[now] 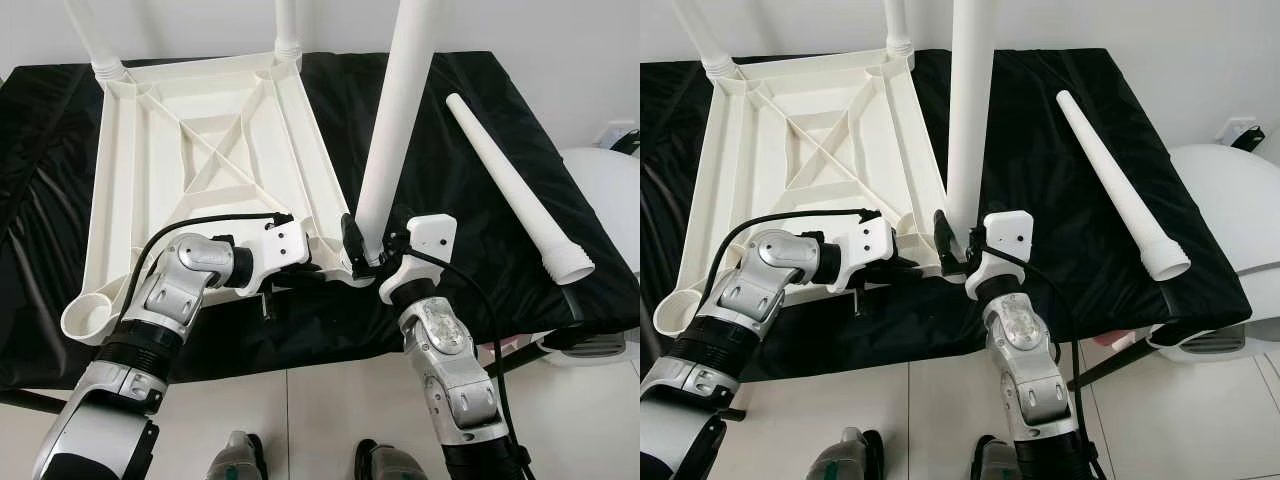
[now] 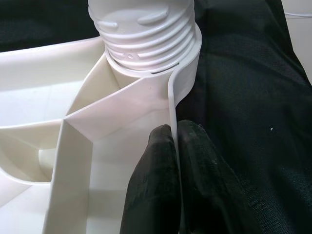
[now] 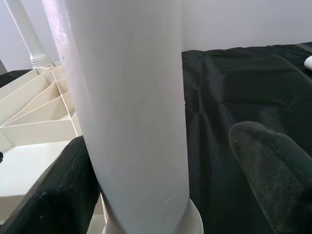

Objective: Building children table

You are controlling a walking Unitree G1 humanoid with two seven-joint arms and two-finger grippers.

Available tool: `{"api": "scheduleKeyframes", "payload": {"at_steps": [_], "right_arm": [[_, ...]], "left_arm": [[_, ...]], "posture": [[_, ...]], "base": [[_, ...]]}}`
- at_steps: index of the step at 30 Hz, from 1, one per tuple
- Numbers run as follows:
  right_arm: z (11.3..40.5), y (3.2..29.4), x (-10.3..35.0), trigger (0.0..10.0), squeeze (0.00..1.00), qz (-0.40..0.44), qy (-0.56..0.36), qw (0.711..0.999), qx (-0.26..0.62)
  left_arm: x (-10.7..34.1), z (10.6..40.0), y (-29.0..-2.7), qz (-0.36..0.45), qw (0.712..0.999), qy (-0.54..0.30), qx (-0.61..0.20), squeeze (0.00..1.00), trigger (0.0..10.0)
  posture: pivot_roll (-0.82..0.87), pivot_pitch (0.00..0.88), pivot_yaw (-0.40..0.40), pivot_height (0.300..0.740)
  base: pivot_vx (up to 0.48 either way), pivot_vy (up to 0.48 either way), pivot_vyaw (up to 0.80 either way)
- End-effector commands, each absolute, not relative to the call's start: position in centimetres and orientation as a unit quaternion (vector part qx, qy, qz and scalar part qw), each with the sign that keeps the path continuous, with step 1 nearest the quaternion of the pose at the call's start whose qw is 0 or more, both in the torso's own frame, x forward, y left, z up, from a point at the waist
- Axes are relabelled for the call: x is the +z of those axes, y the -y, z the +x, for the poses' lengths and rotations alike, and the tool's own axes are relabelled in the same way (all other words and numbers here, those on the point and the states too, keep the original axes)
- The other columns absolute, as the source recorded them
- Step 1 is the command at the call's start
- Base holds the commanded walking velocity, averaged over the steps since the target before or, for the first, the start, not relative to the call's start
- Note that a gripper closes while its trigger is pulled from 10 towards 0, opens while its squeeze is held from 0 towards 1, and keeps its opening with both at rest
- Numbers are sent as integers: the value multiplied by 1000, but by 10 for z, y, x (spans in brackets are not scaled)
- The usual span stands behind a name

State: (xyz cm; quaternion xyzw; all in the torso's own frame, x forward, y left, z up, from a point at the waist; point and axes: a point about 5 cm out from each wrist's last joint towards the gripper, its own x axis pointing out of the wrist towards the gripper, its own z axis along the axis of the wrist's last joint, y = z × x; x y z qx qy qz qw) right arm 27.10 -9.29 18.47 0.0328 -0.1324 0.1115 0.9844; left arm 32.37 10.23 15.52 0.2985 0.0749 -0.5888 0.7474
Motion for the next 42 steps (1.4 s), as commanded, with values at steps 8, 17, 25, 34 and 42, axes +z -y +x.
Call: {"api": "scheduleKeyframes", "payload": {"at_steps": [8,17,25,34,42], "right_arm": [[269,90,187,0,0,38,133,984,111],[269,90,187,0,0,38,132,984,110],[269,91,187,10000,0,33,131,985,111],[273,98,196,10000,0,33,145,962,230],[274,101,202,10000,0,28,152,938,309]], "left_arm": [[108,318,-119,313,766,-176,-533,0,10000],[109,319,-118,313,767,-174,-533,0,10000],[110,319,-118,313,766,-172,-534,0,10000],[111,320,-116,312,767,-171,-534,0,10000],[112,320,-116,314,767,-170,-533,0,10000]], "posture": [[45,187,13,740],[43,188,13,740],[42,189,14,740],[41,191,16,740],[41,189,15,740]], "base": [[0,0,0],[0,0,0],[0,0,0],[0,0,0],[0,0,0]]}}
